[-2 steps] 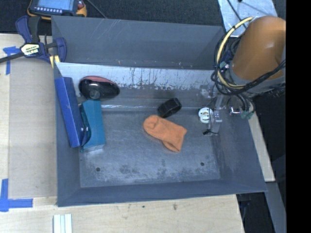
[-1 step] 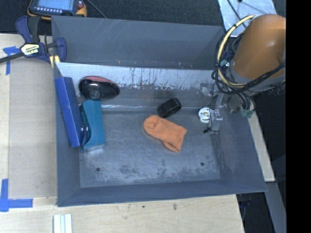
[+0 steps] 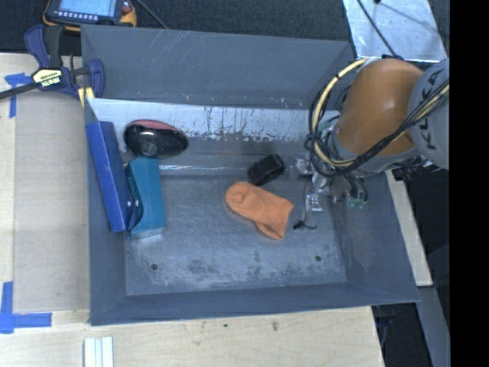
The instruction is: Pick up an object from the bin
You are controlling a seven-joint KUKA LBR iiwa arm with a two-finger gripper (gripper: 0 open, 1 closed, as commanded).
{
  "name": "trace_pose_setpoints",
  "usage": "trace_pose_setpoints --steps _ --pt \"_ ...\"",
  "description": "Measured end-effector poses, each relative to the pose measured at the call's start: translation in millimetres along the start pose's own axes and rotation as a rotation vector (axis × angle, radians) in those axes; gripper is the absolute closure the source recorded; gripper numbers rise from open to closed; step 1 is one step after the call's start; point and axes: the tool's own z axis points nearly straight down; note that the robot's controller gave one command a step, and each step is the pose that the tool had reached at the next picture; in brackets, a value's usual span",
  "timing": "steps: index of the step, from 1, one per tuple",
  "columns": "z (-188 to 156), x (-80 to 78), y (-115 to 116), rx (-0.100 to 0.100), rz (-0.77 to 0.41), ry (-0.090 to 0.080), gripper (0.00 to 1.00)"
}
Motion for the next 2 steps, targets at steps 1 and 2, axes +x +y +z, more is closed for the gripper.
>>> trace_pose_setpoints --steps 1,2 --pt "7.3 23.8 42.8 0.000 0.035 0.009 0.00" --pt "24.5 15.2 32.7 0.000 0.149 0.007 0.00"
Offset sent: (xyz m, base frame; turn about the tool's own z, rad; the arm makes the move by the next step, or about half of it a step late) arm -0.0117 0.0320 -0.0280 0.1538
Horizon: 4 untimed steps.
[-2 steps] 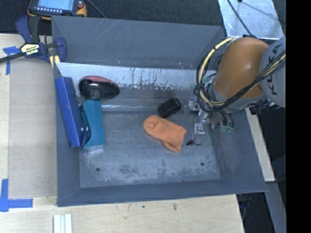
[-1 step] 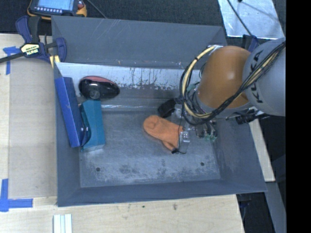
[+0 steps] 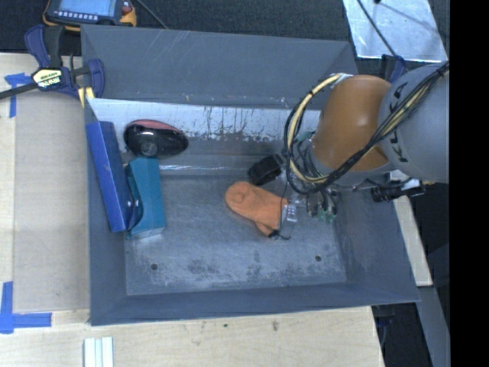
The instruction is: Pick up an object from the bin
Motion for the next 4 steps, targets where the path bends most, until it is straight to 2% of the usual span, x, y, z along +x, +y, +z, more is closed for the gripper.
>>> trace_pose_setpoints --steps 1,2,4 --pt "61.3 19.8 9.8 0.001 0.063 0.002 0.00" --pt "56.8 8.4 14.2 -0.001 0.123 -0.008 1.00" --pt "54.8 8.6 14.1 -0.001 0.122 -0.007 1.00"
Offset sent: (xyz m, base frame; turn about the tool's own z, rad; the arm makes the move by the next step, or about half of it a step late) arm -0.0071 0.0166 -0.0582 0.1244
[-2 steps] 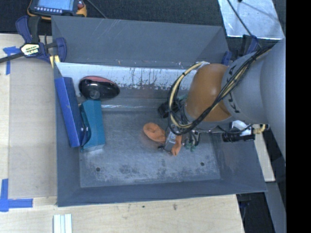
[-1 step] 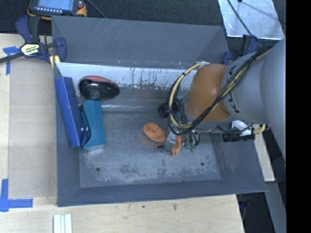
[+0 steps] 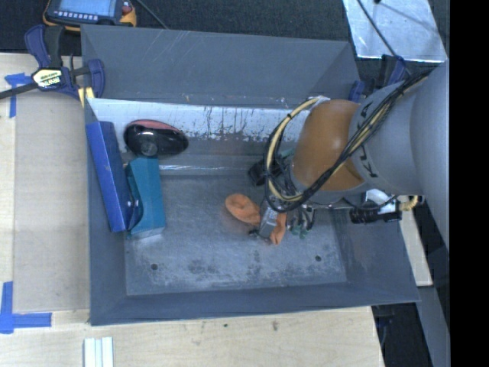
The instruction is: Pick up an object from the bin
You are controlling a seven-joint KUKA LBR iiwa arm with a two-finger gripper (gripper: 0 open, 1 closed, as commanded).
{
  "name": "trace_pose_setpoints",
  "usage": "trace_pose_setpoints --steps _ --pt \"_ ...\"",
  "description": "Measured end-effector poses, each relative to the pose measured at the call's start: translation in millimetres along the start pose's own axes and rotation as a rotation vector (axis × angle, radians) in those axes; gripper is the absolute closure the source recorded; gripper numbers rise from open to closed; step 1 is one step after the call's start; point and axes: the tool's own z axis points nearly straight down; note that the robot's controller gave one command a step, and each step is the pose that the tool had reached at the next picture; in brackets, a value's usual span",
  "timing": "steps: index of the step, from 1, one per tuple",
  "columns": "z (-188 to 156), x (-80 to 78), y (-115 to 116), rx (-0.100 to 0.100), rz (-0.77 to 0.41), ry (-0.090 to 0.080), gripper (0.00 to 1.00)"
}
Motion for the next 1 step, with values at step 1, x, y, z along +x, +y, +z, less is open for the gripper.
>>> trace_pose_setpoints --steps 1 --pt "-4.0 -0.5 0.1 0.000 -0.001 0.002 1.00"
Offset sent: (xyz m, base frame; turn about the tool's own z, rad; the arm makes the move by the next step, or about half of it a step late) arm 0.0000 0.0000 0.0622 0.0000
